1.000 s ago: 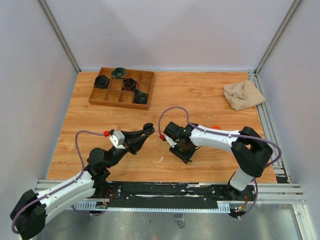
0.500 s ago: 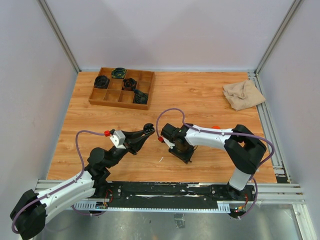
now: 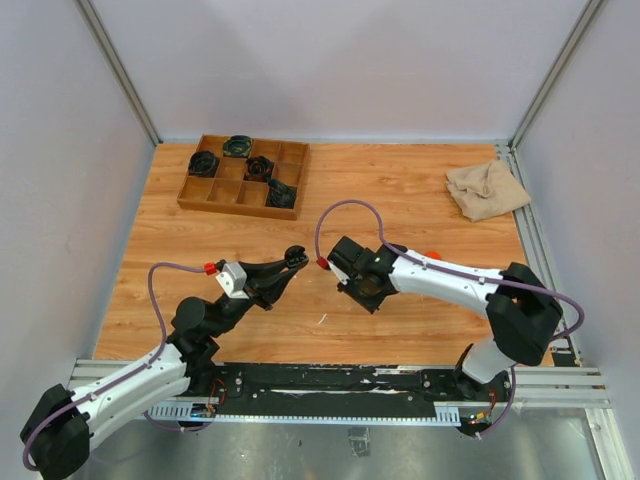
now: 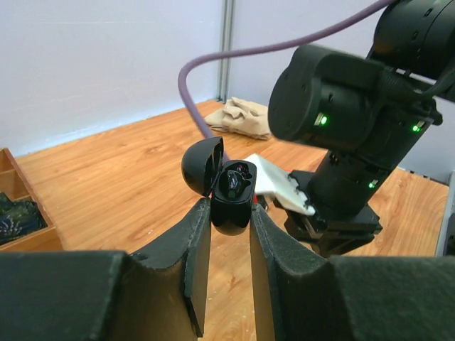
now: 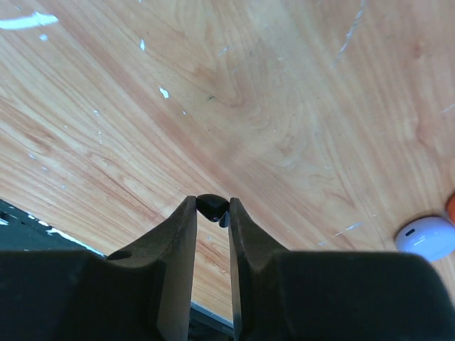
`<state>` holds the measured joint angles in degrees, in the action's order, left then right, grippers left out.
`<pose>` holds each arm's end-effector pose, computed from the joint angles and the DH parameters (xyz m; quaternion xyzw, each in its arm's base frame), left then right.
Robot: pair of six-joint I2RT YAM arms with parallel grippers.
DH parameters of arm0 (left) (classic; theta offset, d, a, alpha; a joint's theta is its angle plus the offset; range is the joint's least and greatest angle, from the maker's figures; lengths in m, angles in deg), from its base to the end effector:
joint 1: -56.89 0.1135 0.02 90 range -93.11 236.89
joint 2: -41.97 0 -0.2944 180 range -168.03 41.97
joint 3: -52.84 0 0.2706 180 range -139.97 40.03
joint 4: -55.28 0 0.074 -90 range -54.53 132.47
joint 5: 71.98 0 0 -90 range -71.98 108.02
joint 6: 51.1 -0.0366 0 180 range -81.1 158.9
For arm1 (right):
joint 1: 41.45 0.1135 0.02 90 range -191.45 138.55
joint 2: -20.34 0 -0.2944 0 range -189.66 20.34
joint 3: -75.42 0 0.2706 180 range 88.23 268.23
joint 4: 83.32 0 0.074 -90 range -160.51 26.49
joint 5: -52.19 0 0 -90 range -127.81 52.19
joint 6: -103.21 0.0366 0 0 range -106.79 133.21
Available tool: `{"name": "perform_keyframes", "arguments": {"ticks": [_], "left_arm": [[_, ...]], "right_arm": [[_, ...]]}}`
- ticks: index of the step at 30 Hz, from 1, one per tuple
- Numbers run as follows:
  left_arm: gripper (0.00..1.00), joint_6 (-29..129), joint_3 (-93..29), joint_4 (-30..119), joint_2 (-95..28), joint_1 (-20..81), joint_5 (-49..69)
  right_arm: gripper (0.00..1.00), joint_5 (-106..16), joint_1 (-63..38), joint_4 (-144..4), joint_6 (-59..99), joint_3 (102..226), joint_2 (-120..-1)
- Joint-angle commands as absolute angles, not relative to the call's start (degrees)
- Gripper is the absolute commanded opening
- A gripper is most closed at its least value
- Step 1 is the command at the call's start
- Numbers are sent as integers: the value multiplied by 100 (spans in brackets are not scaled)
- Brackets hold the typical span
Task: Insert the wireless bluetooth earbuds into the charging case
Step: Pick up the earbud from the center of the board.
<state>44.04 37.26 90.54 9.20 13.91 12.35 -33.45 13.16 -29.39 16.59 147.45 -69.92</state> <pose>0.0970 -0.0953 0.2271 0.2281 0.5419 -0.3561 0.7263 0.1831 0.2529 0.2181 -0.4215 0.8927 0.0422 0.1537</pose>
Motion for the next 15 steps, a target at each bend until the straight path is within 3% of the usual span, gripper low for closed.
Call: {"name": "perform_keyframes", "arguments": {"ticks": [1, 15], "left_arm": [[0, 4348, 3782, 9178, 1032, 1365, 1249], [0, 4278, 3853, 9306, 1044, 1365, 1035]], "right_arm": [[16, -3109, 1502, -3244, 1794, 14834, -6471], [13, -3369, 1770, -5150, 1706, 14300, -4281]]}}
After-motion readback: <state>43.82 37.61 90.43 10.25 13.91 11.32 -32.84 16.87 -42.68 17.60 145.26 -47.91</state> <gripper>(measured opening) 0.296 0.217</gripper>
